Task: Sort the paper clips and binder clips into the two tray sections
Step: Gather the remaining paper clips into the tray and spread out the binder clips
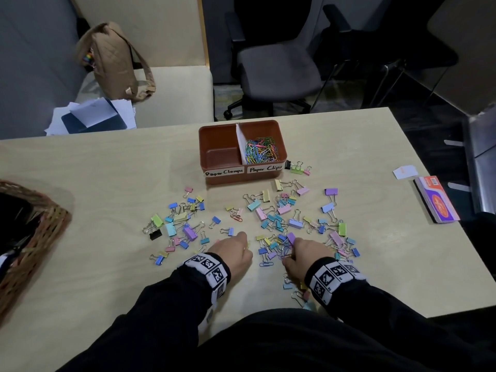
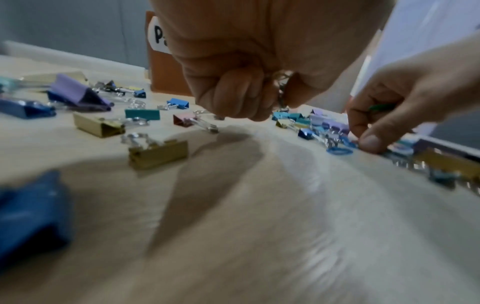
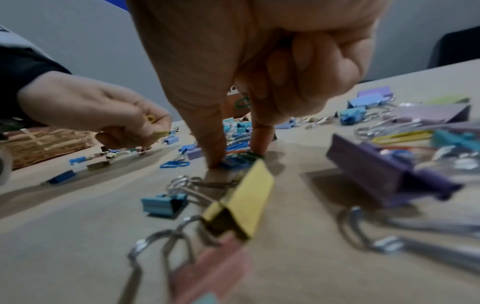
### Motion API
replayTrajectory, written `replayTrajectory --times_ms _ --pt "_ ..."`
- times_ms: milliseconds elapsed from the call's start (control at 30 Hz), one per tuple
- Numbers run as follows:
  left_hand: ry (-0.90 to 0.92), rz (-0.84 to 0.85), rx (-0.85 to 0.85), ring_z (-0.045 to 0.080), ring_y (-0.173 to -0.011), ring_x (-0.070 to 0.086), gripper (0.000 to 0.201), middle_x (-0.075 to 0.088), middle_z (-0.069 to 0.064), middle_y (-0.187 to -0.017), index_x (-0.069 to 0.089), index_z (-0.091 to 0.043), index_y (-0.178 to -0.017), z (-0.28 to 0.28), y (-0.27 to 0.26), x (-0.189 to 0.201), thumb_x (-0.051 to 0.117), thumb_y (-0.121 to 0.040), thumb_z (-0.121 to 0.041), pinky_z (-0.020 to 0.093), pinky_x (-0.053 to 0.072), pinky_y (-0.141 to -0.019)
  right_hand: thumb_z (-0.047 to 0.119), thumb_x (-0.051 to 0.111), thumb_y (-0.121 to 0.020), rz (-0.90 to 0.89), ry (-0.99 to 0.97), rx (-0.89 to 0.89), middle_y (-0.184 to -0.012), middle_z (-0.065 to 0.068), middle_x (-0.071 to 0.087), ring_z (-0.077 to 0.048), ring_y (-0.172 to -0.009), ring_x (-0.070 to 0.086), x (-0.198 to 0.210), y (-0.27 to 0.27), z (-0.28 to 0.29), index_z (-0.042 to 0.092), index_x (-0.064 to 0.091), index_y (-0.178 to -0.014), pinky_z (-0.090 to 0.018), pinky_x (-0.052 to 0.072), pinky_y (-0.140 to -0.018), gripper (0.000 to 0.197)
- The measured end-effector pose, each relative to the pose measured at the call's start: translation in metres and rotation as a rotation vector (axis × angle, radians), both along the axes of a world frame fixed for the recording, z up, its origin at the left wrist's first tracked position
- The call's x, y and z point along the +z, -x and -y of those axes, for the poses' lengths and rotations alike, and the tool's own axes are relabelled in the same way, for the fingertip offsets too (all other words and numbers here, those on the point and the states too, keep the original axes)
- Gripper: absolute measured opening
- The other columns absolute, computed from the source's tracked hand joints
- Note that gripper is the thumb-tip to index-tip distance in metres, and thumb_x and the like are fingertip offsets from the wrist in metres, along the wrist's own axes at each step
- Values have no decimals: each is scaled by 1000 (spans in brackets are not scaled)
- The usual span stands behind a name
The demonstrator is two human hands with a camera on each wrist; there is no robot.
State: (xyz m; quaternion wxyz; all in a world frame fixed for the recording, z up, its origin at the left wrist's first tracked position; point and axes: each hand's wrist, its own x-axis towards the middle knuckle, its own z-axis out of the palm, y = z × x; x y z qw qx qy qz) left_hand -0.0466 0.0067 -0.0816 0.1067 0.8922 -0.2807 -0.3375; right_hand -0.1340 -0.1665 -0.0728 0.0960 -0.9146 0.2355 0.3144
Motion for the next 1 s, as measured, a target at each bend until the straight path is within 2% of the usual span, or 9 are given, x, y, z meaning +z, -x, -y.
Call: replayTrajectory --times_ms 133,267,433,567,633,667,733,933,1000 --pt "142 -139 183 31 -81 57 21 58 14 -83 47 -6 -95 3 -6 -2 36 -97 -23 38 45 -72 22 54 -92 -42 -23 118 -110 -8 64 -25 -99 62 -7 -5 -11 8 44 -126 -31 49 -77 38" --pt "250 -172 322 22 -69 44 16 48 8 -73 45 -10 -77 6 -9 2 50 -89 -18 32 36 -64 18 53 -91 -20 -91 107 -101 -7 65 -24 -88 61 -10 -3 -11 11 42 -124 -32 51 -73 36" --pt "312 -191 356 18 -63 37 30 40 0 -65 35 -18 -66 12 -16 12 59 -83 -13 30 34 -62 31 30 -100 182 -260 -125 -85 -4 61 -22 -77 58 10 -2 8 19 44 -97 -29 44 -65 19" --pt "412 -185 404 21 -69 55 15 60 5 -80 48 -17 -79 24 -34 29 61 -85 -11 32 45 -67 22 38 -101 385 -597 -490 -107 -10 63 -25 -97 59 31 -23 18 11 59 -111 -28 43 -79 26" --pt "481 -235 456 10 -62 55 15 64 1 -92 55 -20 -99 31 -47 43 60 -88 -11 26 44 -56 18 40 -98 453 -779 -684 -83 -4 57 -17 -69 54 40 -42 23 17 58 -86 -23 45 -60 22" --pt "508 -272 480 6 -57 51 24 64 -1 -95 54 -24 -109 35 -54 49 58 -90 -10 23 40 -51 17 41 -96 464 -837 -760 -69 -1 48 -13 -54 42 45 -53 26 18 49 -72 -20 38 -45 25" --pt "557 -331 522 9 -53 47 36 64 0 -96 53 -28 -122 43 -69 58 55 -92 -9 23 39 -50 18 41 -91 482 -961 -870 -57 1 40 -11 -42 26 54 -75 34 19 41 -63 -17 20 -38 28" --pt "627 -387 641 8 -43 47 28 57 3 -73 61 -18 -93 75 -113 66 43 -94 3 24 41 -42 17 37 -89 539 -1124 -945 -54 -3 43 -10 -34 24 69 -139 49 15 41 -64 -14 15 -34 25" --pt "670 -410 724 11 -48 49 26 57 6 -75 58 -14 -99 88 -126 67 40 -95 4 24 45 -42 17 38 -92 538 -1068 -941 -55 -3 44 -11 -33 27 74 -160 50 14 42 -66 -14 18 -33 27"
